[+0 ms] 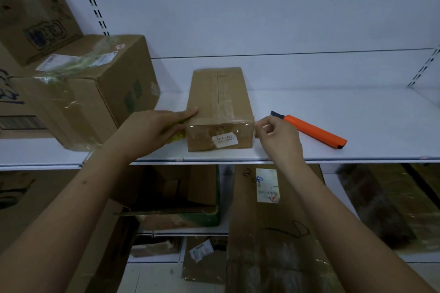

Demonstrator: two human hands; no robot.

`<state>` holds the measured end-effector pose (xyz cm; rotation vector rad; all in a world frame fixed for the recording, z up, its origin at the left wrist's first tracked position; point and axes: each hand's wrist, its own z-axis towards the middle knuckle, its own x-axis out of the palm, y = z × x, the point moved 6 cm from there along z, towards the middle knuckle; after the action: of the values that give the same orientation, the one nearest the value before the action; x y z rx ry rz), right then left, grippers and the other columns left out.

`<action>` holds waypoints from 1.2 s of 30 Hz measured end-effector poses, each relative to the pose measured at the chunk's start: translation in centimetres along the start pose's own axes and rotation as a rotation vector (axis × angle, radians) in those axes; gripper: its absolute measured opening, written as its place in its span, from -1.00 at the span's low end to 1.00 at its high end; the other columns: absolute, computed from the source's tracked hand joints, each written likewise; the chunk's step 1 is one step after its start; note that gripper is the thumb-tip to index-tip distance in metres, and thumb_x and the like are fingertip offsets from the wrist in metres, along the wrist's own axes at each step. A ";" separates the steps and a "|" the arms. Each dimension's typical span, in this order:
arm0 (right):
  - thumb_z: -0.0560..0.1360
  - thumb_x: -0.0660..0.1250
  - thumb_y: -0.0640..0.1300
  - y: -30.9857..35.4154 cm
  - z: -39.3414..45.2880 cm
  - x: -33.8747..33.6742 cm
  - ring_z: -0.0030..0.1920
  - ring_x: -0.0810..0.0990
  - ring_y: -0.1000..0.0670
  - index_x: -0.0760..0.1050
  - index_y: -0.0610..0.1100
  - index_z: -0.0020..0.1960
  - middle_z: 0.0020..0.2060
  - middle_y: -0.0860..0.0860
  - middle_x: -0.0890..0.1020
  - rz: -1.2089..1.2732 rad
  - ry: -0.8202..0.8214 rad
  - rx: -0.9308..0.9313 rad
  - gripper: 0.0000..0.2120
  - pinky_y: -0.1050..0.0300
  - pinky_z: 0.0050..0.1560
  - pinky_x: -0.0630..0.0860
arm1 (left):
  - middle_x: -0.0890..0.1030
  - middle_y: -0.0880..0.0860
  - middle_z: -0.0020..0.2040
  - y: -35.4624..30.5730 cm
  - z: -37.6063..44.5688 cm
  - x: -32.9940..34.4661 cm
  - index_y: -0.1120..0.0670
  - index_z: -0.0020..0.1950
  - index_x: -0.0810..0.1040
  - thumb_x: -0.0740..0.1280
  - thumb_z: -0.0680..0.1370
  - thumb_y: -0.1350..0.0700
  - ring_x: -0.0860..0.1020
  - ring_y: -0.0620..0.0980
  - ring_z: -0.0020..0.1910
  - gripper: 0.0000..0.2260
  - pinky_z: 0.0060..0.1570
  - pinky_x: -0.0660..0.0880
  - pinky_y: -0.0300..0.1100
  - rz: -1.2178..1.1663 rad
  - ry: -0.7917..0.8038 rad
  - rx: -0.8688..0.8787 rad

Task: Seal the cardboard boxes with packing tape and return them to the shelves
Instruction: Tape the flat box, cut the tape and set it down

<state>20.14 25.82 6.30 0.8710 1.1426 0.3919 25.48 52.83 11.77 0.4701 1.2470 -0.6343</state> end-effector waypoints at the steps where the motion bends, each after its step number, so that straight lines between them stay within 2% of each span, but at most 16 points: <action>1: 0.61 0.25 0.09 0.1 0.1 0.0 -0.20 0.54 0.10 0.56 0.02 0.08 -0.14 0.08 0.66 -0.101 0.011 -0.030 -0.81 0.05 -0.16 0.57 | 0.68 -0.05 -0.05 0.1 0.1 0.2 -0.31 0.52 0.21 0.09 0.62 -0.16 0.58 -0.04 -0.25 -0.56 -0.35 0.39 -0.25 -0.043 0.018 -0.006; 3: 0.56 0.29 0.20 -0.1 0.4 -0.4 -0.16 0.55 0.07 0.34 -0.02 0.44 -0.16 0.06 0.66 -0.244 0.006 -0.021 -0.47 0.13 -0.25 0.44 | 0.69 -0.05 0.07 0.6 0.1 0.5 -0.31 0.49 0.27 0.09 0.60 -0.17 0.54 -0.10 -0.24 -0.56 -0.29 0.40 -0.25 -0.101 0.025 -0.035; 5: 0.49 0.38 0.25 -0.9 0.5 -1.3 -0.11 0.58 0.05 0.22 -0.06 0.53 -0.21 0.11 0.60 -0.231 -0.063 0.029 -0.25 0.13 -0.23 0.47 | 0.69 -0.03 0.01 0.6 0.2 0.6 -0.34 0.47 0.27 0.07 0.56 -0.21 0.50 -0.15 -0.28 -0.54 -0.30 0.38 -0.31 -0.154 0.030 -0.065; 7: 0.55 0.36 0.15 -0.6 -0.5 -2.3 -0.08 0.58 0.10 0.40 -0.02 0.42 -0.15 0.18 0.55 -0.143 -0.203 -0.061 -0.49 0.20 -0.11 0.50 | 0.68 -0.04 -0.03 0.3 0.2 0.8 -0.34 0.46 0.27 0.06 0.54 -0.23 0.52 -0.16 -0.28 -0.53 -0.29 0.40 -0.33 -0.196 0.028 -0.073; 10: 0.63 0.30 -0.06 1.6 -2.7 -2.5 0.05 0.54 0.11 0.56 -0.02 0.30 0.07 0.10 0.58 -0.021 -0.332 -0.421 -0.74 0.41 0.06 0.40 | 0.70 -0.05 -0.03 -0.7 0.6 1.2 -0.35 0.46 0.29 0.08 0.55 -0.23 0.61 -0.09 -0.22 -0.55 -0.21 0.57 -0.14 -0.253 -0.002 -0.068; 13: 0.56 0.38 -0.21 2.1 -2.6 -2.0 0.13 0.50 -0.01 0.65 -0.12 0.19 0.10 -0.04 0.65 -0.037 -0.340 -0.747 -0.78 0.42 0.20 0.30 | 0.69 -0.06 -0.02 -1.5 1.3 1.7 -0.35 0.46 0.30 0.14 0.59 -0.18 0.60 -0.14 -0.24 -0.58 -0.24 0.53 -0.24 -0.277 -0.005 -0.060; 18: 0.57 0.35 -0.19 1.1 -1.2 -1.9 0.18 0.45 0.01 0.56 -0.18 0.31 0.21 -0.05 0.64 -0.163 -0.263 -0.847 -0.68 0.46 0.32 0.22 | 0.68 -0.12 0.02 -2.3 1.4 1.8 -0.35 0.50 0.21 0.20 0.64 -0.09 0.62 -0.23 -0.23 -0.56 -0.22 0.44 -0.41 -0.273 0.052 -0.048; 20: 0.61 0.28 -0.19 1.2 -1.2 -1.7 0.29 0.43 0.01 0.54 -0.18 0.33 0.28 -0.05 0.60 -0.219 -0.233 -0.875 -0.69 0.33 0.43 0.20 | 0.66 -0.16 0.08 -2.6 1.2 1.4 -0.35 0.51 0.21 0.21 0.61 -0.17 0.64 -0.22 -0.22 -0.53 -0.16 0.49 -0.36 -0.349 0.108 -0.068; 22: 0.53 0.30 -0.34 1.3 -1.6 -1.5 0.40 0.42 -0.05 0.54 -0.19 0.34 0.33 -0.06 0.57 -0.263 -0.243 -0.877 -0.61 0.02 0.47 0.31 | 0.64 -0.17 0.10 -3.1 1.3 1.0 -0.35 0.50 0.25 0.20 0.54 -0.30 0.64 -0.24 -0.21 -0.48 -0.10 0.53 -0.31 -0.409 0.133 -0.094; 23: 0.43 0.37 -0.44 1.6 -1.8 -1.3 0.42 0.41 -0.08 0.51 -0.18 0.38 0.36 -0.05 0.54 -0.330 -0.264 -0.858 -0.47 -0.04 0.43 0.36 | 0.66 -0.15 0.06 -3.5 1.6 0.7 -0.35 0.51 0.24 0.17 0.49 -0.36 0.64 -0.23 -0.22 -0.43 -0.10 0.54 -0.28 -0.370 0.131 -0.099; 25: 0.29 0.42 -0.54 1.2 -2.2 -0.5 0.48 0.31 -0.05 0.36 -0.11 0.50 0.47 -0.01 0.41 -0.388 -0.223 -0.774 -0.16 0.05 0.28 0.46 | 0.68 -0.08 -0.08 -4.4 2.2 0.9 -0.35 0.55 0.07 0.05 0.47 -0.42 0.61 -0.17 -0.27 -0.36 -0.14 0.57 -0.20 -0.135 0.123 -0.052; 27: 0.32 0.35 -0.58 0.7 -2.2 -0.3 0.56 0.09 0.03 0.14 -0.03 0.59 0.57 0.06 0.20 -0.343 -0.118 -0.725 -0.03 0.12 0.08 0.58 | 0.65 -0.03 -0.18 -5.3 2.5 1.2 -0.39 0.53 -0.21 -0.12 0.53 -0.43 0.58 -0.09 -0.34 -0.41 -0.24 0.60 -0.09 0.042 0.064 0.063; 29: 0.41 0.31 -0.53 0.6 -2.1 -0.7 0.59 -0.05 0.09 -0.01 0.01 0.61 0.59 0.14 0.01 -0.351 -0.041 -0.739 -0.05 0.11 0.17 0.51 | 0.63 -0.02 -0.19 -5.8 2.5 1.3 -0.41 0.50 -0.33 -0.24 0.57 -0.39 0.55 -0.03 -0.40 -0.48 -0.38 0.58 -0.05 0.112 0.000 0.193; 32: 0.67 0.17 -0.16 0.2 -2.2 -2.1 0.58 -0.05 0.13 -0.05 -0.02 0.62 0.59 0.12 -0.02 -0.352 -0.026 -0.752 -0.38 0.11 0.48 0.16 | 0.63 -0.01 -0.15 -6.0 2.3 1.5 -0.43 0.48 -0.35 -0.26 0.59 -0.33 0.53 -0.03 -0.41 -0.53 -0.41 0.56 -0.08 0.109 -0.003 0.255; 34: 0.72 0.01 0.00 -2.0 -0.8 -4.0 0.59 0.02 0.06 -0.01 -0.07 0.63 0.60 0.02 0.07 -0.395 -0.131 -0.560 -0.48 0.05 0.57 0.03 | 0.62 -0.02 -0.11 -6.1 2.4 1.6 -0.46 0.44 -0.40 -0.33 0.57 -0.33 0.50 -0.06 -0.38 -0.56 -0.37 0.53 -0.13 0.095 0.029 0.226; 36: 0.69 -0.09 0.10 -4.9 1.1 -5.2 0.54 0.24 -0.08 0.13 -0.10 0.60 0.56 -0.07 0.26 -0.627 -0.096 -0.328 -0.46 -0.07 0.54 0.18 | 0.61 -0.01 -0.08 -6.9 2.4 1.3 -0.44 0.43 -0.40 -0.32 0.60 -0.30 0.49 -0.06 -0.32 -0.58 -0.31 0.49 -0.17 0.106 0.062 0.190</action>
<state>18.37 18.78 5.94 0.2162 1.1572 0.0133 22.82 45.98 11.21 0.7138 1.2171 -0.6550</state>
